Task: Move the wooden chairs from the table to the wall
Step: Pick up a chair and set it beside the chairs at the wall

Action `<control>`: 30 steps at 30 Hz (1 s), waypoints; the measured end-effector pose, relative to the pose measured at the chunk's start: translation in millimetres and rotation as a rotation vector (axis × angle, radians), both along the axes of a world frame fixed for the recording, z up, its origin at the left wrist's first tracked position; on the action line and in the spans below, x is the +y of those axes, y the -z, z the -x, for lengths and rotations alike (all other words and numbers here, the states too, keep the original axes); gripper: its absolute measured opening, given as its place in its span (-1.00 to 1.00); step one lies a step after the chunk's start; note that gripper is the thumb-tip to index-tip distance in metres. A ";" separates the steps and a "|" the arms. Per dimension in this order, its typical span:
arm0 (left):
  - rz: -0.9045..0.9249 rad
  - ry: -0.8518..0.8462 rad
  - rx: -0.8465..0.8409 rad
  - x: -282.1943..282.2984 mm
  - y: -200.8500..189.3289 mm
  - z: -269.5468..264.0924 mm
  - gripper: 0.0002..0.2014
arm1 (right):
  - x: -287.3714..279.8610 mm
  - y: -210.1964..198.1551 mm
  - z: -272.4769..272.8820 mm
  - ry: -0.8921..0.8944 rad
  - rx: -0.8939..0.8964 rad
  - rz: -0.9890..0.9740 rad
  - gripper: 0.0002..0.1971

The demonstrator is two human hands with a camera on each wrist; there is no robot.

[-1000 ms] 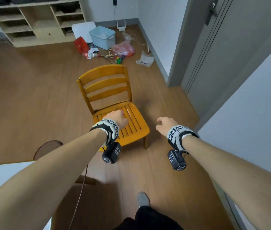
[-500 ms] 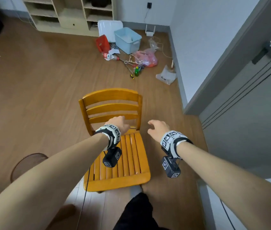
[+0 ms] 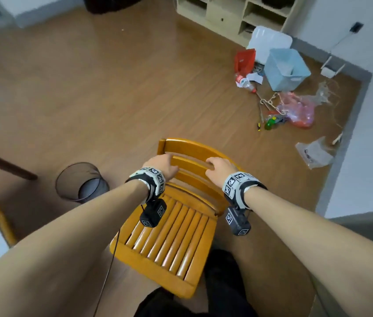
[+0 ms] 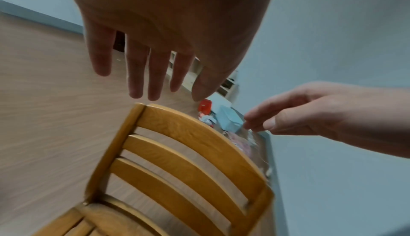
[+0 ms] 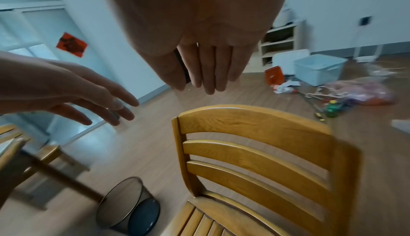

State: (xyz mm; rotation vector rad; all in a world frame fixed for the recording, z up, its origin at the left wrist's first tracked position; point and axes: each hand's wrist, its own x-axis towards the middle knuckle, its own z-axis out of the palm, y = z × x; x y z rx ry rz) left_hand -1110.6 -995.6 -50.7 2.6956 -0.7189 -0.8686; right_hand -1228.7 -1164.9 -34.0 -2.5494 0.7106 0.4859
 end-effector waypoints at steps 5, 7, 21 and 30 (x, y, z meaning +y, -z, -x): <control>-0.125 -0.338 0.011 29.7 23.4 -9.6 -0.42 | -18.3 34.8 -76.7 -0.315 0.043 -0.017 -0.51; -0.162 -0.505 0.011 43.5 27.7 3.5 -0.43 | -19.2 48.9 -96.8 -0.472 0.081 -0.030 -0.50; -0.237 -1.267 0.099 46.4 19.0 180.0 -0.69 | 15.9 61.4 -103.2 -1.276 0.159 -0.028 -0.56; -0.194 -1.608 0.161 -69.0 51.5 250.8 -0.57 | -37.5 71.0 -78.6 -1.568 0.170 -0.022 -0.52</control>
